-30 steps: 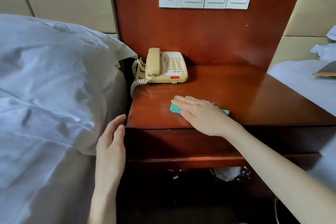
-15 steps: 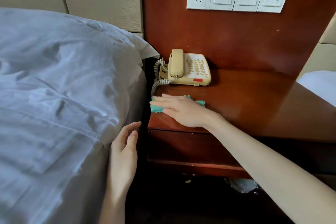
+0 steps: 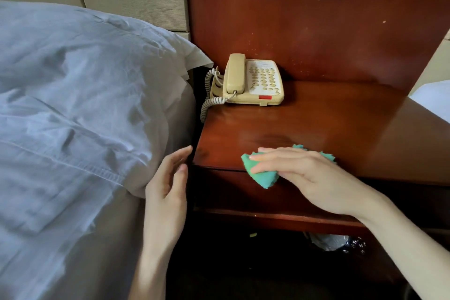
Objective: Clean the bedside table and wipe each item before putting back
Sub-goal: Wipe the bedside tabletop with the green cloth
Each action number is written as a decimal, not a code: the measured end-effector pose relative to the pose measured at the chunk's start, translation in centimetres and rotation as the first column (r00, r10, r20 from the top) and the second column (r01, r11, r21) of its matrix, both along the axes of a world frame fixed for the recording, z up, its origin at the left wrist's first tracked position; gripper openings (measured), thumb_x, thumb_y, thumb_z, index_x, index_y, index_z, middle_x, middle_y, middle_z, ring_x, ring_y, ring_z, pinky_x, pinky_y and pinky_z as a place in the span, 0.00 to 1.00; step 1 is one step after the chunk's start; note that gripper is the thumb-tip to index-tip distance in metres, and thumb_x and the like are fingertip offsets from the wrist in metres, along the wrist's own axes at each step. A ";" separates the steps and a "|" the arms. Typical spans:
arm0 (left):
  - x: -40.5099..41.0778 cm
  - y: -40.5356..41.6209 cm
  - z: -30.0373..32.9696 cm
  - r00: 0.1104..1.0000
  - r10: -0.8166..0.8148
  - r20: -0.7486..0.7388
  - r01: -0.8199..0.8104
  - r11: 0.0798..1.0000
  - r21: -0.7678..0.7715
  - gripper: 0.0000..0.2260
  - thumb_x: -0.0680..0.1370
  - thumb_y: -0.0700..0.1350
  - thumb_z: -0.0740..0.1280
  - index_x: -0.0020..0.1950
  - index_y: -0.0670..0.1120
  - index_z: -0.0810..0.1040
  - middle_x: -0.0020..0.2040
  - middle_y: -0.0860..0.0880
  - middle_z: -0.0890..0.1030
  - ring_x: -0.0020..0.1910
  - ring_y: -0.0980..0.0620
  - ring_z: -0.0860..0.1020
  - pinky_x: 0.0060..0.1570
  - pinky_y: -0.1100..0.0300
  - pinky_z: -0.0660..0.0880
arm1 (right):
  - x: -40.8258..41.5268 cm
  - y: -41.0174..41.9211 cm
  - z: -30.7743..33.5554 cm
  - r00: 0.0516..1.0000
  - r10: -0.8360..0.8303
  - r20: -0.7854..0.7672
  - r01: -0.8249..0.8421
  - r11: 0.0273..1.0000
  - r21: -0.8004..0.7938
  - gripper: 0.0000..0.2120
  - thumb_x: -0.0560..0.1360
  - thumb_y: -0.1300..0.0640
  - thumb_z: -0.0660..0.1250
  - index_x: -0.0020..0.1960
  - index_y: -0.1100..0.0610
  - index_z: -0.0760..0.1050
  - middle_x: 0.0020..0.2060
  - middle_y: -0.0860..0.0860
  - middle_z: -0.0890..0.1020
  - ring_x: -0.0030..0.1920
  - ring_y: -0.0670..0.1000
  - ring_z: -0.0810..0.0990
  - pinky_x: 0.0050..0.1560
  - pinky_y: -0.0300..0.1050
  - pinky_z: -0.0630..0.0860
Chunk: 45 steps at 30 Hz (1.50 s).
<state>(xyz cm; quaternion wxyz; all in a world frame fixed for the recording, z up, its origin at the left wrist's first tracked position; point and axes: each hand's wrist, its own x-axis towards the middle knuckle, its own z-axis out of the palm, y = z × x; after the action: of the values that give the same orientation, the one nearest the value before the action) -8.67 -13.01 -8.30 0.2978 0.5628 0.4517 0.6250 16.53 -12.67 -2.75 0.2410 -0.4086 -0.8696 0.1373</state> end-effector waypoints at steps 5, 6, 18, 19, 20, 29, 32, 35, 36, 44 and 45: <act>3.3 -0.1 2.7 0.948 -0.088 -0.307 0.137 0.980 0.142 0.15 0.80 0.43 0.57 0.63 0.53 0.76 0.59 0.60 0.79 0.63 0.59 0.75 0.62 0.64 0.69 | 5.6 -2.2 -0.3 0.982 -0.178 -0.056 0.179 0.984 0.006 0.22 0.79 0.66 0.58 0.63 0.44 0.76 0.64 0.38 0.76 0.68 0.34 0.66 0.67 0.28 0.60; 4.1 0.0 3.2 0.926 -0.093 -0.365 0.155 0.978 0.143 0.14 0.80 0.44 0.57 0.63 0.53 0.76 0.57 0.61 0.79 0.62 0.60 0.75 0.62 0.62 0.69 | 6.5 -2.4 -0.3 0.976 -0.211 -0.061 0.213 0.977 0.017 0.22 0.79 0.66 0.59 0.63 0.43 0.76 0.64 0.37 0.75 0.68 0.33 0.66 0.66 0.25 0.58; 13.2 2.9 7.2 0.592 -0.127 -0.796 0.379 0.915 0.135 0.11 0.81 0.45 0.59 0.62 0.52 0.75 0.57 0.58 0.78 0.56 0.54 0.76 0.55 0.52 0.73 | 15.5 -0.5 2.2 0.760 -0.546 -0.353 0.521 0.836 -0.171 0.16 0.82 0.59 0.55 0.62 0.44 0.75 0.59 0.38 0.77 0.61 0.37 0.73 0.61 0.27 0.64; 14.0 3.5 7.6 0.581 -0.143 -0.801 0.391 0.912 0.121 0.12 0.81 0.47 0.58 0.62 0.53 0.75 0.58 0.58 0.78 0.56 0.54 0.76 0.54 0.53 0.73 | 16.2 0.1 2.6 0.690 -0.560 -0.458 0.501 0.827 -0.256 0.15 0.82 0.59 0.56 0.62 0.46 0.76 0.58 0.40 0.79 0.60 0.40 0.75 0.61 0.33 0.67; 14.9 4.1 8.0 0.561 -0.140 -0.816 0.396 0.911 0.116 0.12 0.81 0.48 0.57 0.62 0.54 0.74 0.58 0.58 0.78 0.56 0.53 0.76 0.53 0.55 0.72 | 16.7 0.7 3.1 0.609 -0.568 -0.553 0.447 0.822 -0.353 0.14 0.82 0.59 0.56 0.61 0.47 0.76 0.57 0.44 0.81 0.58 0.43 0.78 0.58 0.37 0.72; 21.4 11.0 9.9 0.548 -0.348 -0.761 0.493 0.869 -0.042 0.16 0.80 0.58 0.59 0.65 0.54 0.70 0.59 0.55 0.78 0.57 0.54 0.77 0.57 0.54 0.74 | 17.2 6.6 7.0 0.054 -0.579 -0.813 -0.029 0.813 -0.581 0.12 0.82 0.61 0.54 0.56 0.53 0.75 0.49 0.52 0.83 0.45 0.51 0.84 0.39 0.45 0.80; 22.5 12.1 10.3 0.619 -0.458 -0.637 0.565 0.824 -0.044 0.25 0.75 0.63 0.64 0.69 0.57 0.64 0.62 0.56 0.74 0.54 0.59 0.76 0.54 0.62 0.73 | 16.4 8.3 7.6 -0.011 -0.546 -0.837 -0.144 0.830 -0.539 0.15 0.81 0.66 0.51 0.61 0.58 0.73 0.53 0.58 0.81 0.51 0.56 0.82 0.44 0.52 0.79; 23.1 12.8 10.2 0.541 -0.292 -0.788 0.588 0.802 0.106 0.37 0.69 0.68 0.68 0.72 0.56 0.59 0.67 0.53 0.63 0.63 0.55 0.68 0.61 0.58 0.69 | 15.7 9.8 7.6 -0.079 -0.555 -0.828 -0.179 0.825 -0.536 0.18 0.80 0.68 0.50 0.66 0.63 0.70 0.58 0.63 0.78 0.54 0.60 0.80 0.46 0.54 0.77; 23.1 13.1 10.0 0.509 -0.181 -0.841 0.589 0.786 0.188 0.39 0.68 0.69 0.67 0.72 0.54 0.60 0.67 0.51 0.62 0.63 0.52 0.66 0.62 0.57 0.68 | 15.6 10.2 7.5 -0.103 -0.565 -0.819 -0.179 0.820 -0.543 0.18 0.80 0.68 0.51 0.67 0.64 0.69 0.59 0.64 0.77 0.56 0.61 0.79 0.47 0.54 0.77; 22.0 16.5 11.1 0.724 -0.342 -0.599 0.574 0.780 0.249 0.02 0.78 0.43 0.68 0.47 0.46 0.76 0.40 0.56 0.79 0.41 0.59 0.77 0.43 0.63 0.73 | 17.0 12.2 6.2 -0.062 -0.595 -0.802 -0.090 0.803 -0.589 0.10 0.78 0.65 0.61 0.57 0.63 0.77 0.51 0.60 0.83 0.51 0.58 0.83 0.41 0.50 0.81; 21.8 16.9 11.4 0.774 -0.401 -0.490 0.552 0.807 0.211 0.03 0.78 0.42 0.67 0.45 0.46 0.75 0.38 0.58 0.79 0.39 0.61 0.77 0.41 0.67 0.72 | 17.6 12.4 6.2 -0.023 -0.601 -0.799 -0.036 0.799 -0.600 0.09 0.78 0.65 0.62 0.56 0.63 0.77 0.48 0.60 0.84 0.48 0.57 0.84 0.39 0.48 0.81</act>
<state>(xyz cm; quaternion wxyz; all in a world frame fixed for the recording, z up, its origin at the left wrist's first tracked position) 13.10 3.92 3.05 0.2405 0.8242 0.2287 0.4589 34.15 -0.29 3.41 0.6863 -0.4183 -0.2886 0.5204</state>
